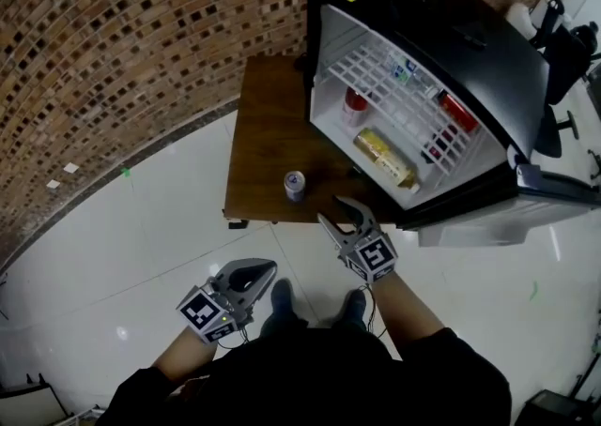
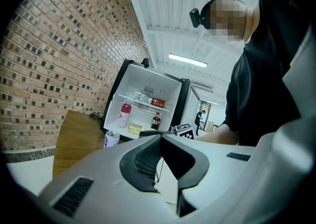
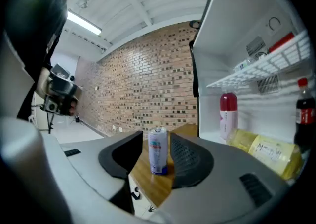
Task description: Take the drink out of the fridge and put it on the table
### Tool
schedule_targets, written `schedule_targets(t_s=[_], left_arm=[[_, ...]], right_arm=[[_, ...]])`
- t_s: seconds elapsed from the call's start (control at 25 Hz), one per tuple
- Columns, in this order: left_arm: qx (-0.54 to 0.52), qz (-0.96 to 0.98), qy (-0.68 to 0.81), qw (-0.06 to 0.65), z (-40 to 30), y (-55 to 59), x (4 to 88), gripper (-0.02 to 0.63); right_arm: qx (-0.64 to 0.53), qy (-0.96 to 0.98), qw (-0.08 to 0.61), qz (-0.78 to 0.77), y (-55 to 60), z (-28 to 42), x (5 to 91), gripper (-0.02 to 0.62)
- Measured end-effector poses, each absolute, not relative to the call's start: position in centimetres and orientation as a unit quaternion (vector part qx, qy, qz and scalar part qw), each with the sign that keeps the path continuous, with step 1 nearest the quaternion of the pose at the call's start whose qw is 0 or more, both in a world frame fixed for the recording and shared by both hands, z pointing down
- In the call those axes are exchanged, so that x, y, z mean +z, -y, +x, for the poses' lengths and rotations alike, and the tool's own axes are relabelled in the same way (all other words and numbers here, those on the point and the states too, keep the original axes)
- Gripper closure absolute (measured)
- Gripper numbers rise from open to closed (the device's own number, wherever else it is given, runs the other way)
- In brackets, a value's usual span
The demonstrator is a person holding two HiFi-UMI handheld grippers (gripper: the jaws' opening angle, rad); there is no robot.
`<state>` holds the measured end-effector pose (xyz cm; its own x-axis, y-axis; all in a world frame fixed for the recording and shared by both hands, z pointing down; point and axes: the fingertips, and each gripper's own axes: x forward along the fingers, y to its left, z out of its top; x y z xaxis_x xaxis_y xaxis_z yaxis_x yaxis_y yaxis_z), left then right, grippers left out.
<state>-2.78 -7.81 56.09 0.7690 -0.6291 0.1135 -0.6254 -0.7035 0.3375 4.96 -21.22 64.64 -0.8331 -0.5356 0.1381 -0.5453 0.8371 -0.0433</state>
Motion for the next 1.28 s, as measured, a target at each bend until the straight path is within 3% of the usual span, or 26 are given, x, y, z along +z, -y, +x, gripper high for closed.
schedule_targets(t_s=[0.4,0.8,1.28], left_arm=[[-0.016,0.919,0.366,0.144,-0.2,6.8,47.8,0.612],[-0.021,0.914,0.383,0.13,1.1,5.6,43.3,0.612],[-0.003,0.927,0.354,0.127,4.8,5.2,43.5,0.612]], right_arm=[[0.097,0.956,0.055,0.271,11.6,16.5,49.9,0.596],[0.11,0.943,0.025,0.313,5.4,27.1,44.6,0.592],[0.105,0.934,0.023,0.342,4.2,30.4,45.8,0.592]])
